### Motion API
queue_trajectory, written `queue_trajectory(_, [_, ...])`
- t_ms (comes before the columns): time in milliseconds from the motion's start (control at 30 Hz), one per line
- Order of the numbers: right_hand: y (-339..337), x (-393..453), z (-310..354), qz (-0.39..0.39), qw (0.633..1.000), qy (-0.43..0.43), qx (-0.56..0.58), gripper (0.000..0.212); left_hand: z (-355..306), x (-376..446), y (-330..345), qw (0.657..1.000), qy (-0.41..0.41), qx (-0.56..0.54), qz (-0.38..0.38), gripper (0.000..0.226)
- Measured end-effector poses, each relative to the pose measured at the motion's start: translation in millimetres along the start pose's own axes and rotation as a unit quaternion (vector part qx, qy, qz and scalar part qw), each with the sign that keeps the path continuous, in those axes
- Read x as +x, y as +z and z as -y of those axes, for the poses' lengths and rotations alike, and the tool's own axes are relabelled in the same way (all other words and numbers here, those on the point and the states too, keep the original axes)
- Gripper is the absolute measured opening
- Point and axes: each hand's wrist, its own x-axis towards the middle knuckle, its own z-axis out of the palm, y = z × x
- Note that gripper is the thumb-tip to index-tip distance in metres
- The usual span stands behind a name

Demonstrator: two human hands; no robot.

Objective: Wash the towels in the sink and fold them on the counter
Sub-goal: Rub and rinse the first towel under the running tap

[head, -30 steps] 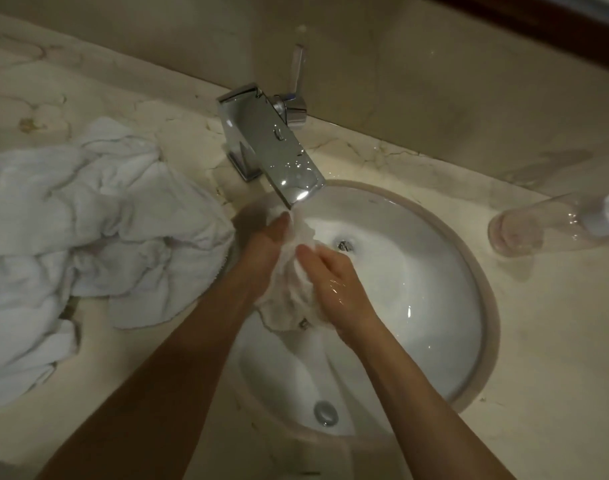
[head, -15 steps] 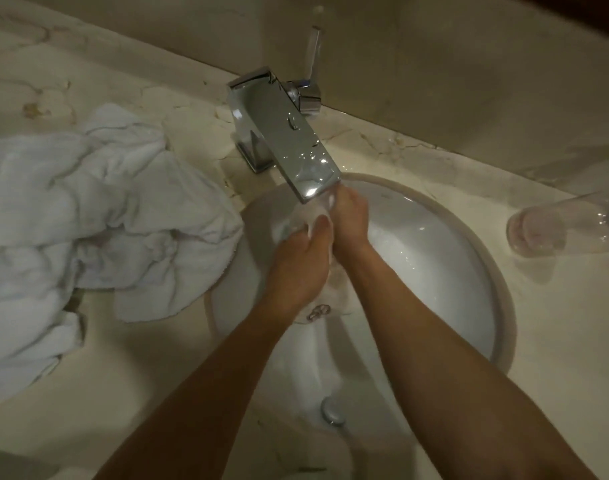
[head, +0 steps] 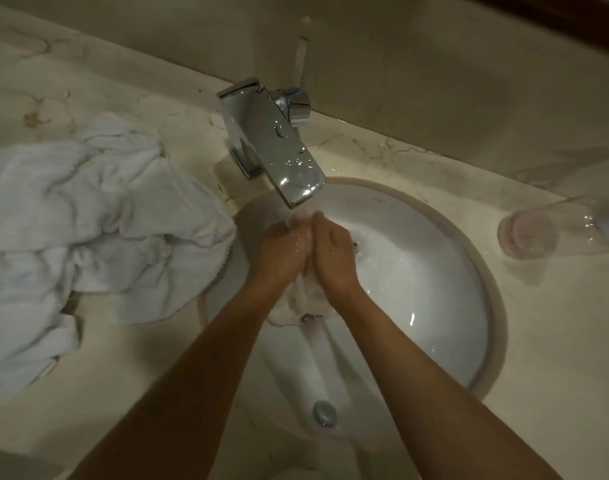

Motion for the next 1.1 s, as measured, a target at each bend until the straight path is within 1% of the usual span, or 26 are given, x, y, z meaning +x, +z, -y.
queue_trajectory(33, [-9.7, 3.4, -5.5, -0.006, 0.994, 0.064, 0.094, 0.045, 6.5, -4.4, -1.0, 0.998, 0.013, 0.053, 0.014, 0.031])
queue_trajectory(100, [-34.6, -0.4, -31.6, 0.022, 0.95, 0.201, 0.24, 0.048, 24.0, -21.0, -2.6, 0.984, 0.059, 0.166, 0.019, 0.027])
queue_trajectory(133, [-44.2, -10.1, -42.9, 0.041, 0.924, 0.251, 0.287, 0.058, 33.1, -25.4, -4.7, 0.988, 0.045, 0.148, 0.017, 0.026])
queue_trajectory(167, [-54.3, -19.9, -53.0, 0.049, 0.901, 0.287, 0.321, 0.071, 41.4, -28.5, -9.6, 0.997, 0.01, 0.08, 0.007, 0.027])
queue_trajectory(200, [-63.3, -25.9, -63.8, 0.07, 0.877, 0.321, 0.351, 0.083, 43.3, -32.3, -14.9, 0.998, -0.04, -0.036, 0.018, 0.027])
queue_trajectory(233, [-68.4, -32.3, -73.7, 0.097, 0.852, 0.35, 0.377, 0.086, 46.7, -30.4, -20.2, 0.98, -0.098, -0.17, 0.033, 0.031])
queue_trajectory(267, [-70.2, -39.3, -75.3, 0.125, 0.837, 0.37, 0.383, 0.082, 46.3, -31.2, -21.7, 0.941, -0.159, -0.287, 0.083, 0.033])
queue_trajectory(300, [-67.0, -41.4, -73.8, 0.133, 0.833, 0.381, 0.378, 0.075, 44.4, -33.7, -21.9, 0.898, -0.202, -0.369, 0.127, 0.035])
queue_trajectory(333, [-63.2, -42.5, -69.8, 0.135, 0.846, 0.372, 0.358, 0.068, 40.7, -34.8, -19.8, 0.863, -0.238, -0.413, 0.169, 0.038])
queue_trajectory(367, [-58.1, -41.0, -69.1, 0.124, 0.878, 0.342, 0.311, 0.062, 40.6, -34.8, -18.1, 0.843, -0.263, -0.43, 0.187, 0.042])
queue_trajectory(400, [-53.0, -40.9, -65.1, 0.09, 0.918, 0.299, 0.245, 0.055, 39.5, -36.0, -17.0, 0.838, -0.284, -0.421, 0.199, 0.048])
queue_trajectory(433, [-49.4, -39.5, -60.8, 0.058, 0.948, 0.244, 0.196, 0.048, 42.5, -30.8, -16.0, 0.845, -0.29, -0.405, 0.195, 0.053])
queue_trajectory(467, [-47.6, -39.3, -53.6, 0.039, 0.965, 0.195, 0.169, 0.042, 38.9, -26.8, -16.3, 0.851, -0.275, -0.402, 0.197, 0.053])
queue_trajectory(500, [-46.3, -39.7, -46.1, 0.035, 0.973, 0.158, 0.164, 0.04, 34.3, -21.6, -17.8, 0.864, -0.25, -0.397, 0.183, 0.049])
queue_trajectory(533, [-45.8, -43.3, -33.6, 0.042, 0.975, 0.14, 0.166, 0.039, 29.4, -14.2, -18.8, 0.89, -0.216, -0.376, 0.144, 0.041])
queue_trajectory(600, [-47.3, -50.5, -11.1, 0.074, 0.972, 0.148, 0.168, 0.042, 20.7, 5.7, -22.8, 0.936, -0.156, -0.313, 0.028, 0.035])
queue_trajectory(667, [-48.6, -58.0, 8.0, 0.133, 0.968, 0.156, 0.147, 0.044, 8.6, 17.5, -19.4, 0.961, -0.111, -0.254, -0.021, 0.041])
queue_trajectory(733, [-46.0, -56.5, 21.1, 0.128, 0.982, 0.105, 0.086, 0.041, 3.2, 14.4, -6.7, 0.973, -0.077, -0.217, -0.032, 0.03])
queue_trajectory(800, [-40.9, -38.7, 32.9, 0.041, 0.998, 0.052, 0.024, 0.041, -2.8, 0.0, 3.4, 0.981, -0.036, -0.19, -0.02, 0.017])
queue_trajectory(867, [-31.0, -18.6, 38.5, -0.029, 0.999, 0.013, -0.013, 0.044, 2.7, -6.5, 5.5, 0.994, 0.0, -0.109, 0.014, 0.018])
queue_trajectory(900, [-23.3, -14.8, 38.2, -0.034, 0.999, -0.001, -0.04, 0.043, 7.7, -5.1, 6.1, 0.997, 0.004, -0.067, 0.027, 0.025])
queue_trajectory(967, [-8.1, -18.9, 32.8, 0.028, 0.994, -0.036, -0.1, 0.042, 13.5, 3.0, 11.5, 0.999, -0.026, -0.005, 0.038, 0.036])
queue_trajectory(1000, [-1.6, -25.2, 29.2, 0.077, 0.989, -0.053, -0.114, 0.042, 7.5, -6.3, -2.0, 0.998, -0.055, -0.037, 0.0, 0.051])
queue_trajectory(1033, [2.8, -26.3, 25.9, 0.101, 0.986, -0.07, -0.114, 0.041, 21.1, -2.6, -5.1, 0.998, -0.023, 0.049, -0.03, 0.066])
queue_trajectory(1067, [5.4, -20.9, 24.8, 0.085, 0.986, -0.08, -0.115, 0.039, 24.5, -0.9, -2.4, 0.989, -0.045, 0.113, -0.086, 0.068])
queue_trajectory(1100, [6.5, -5.5, 21.9, 0.031, 0.99, -0.067, -0.12, 0.038, 32.6, 8.3, -3.2, 0.997, -0.021, 0.051, -0.06, 0.055])
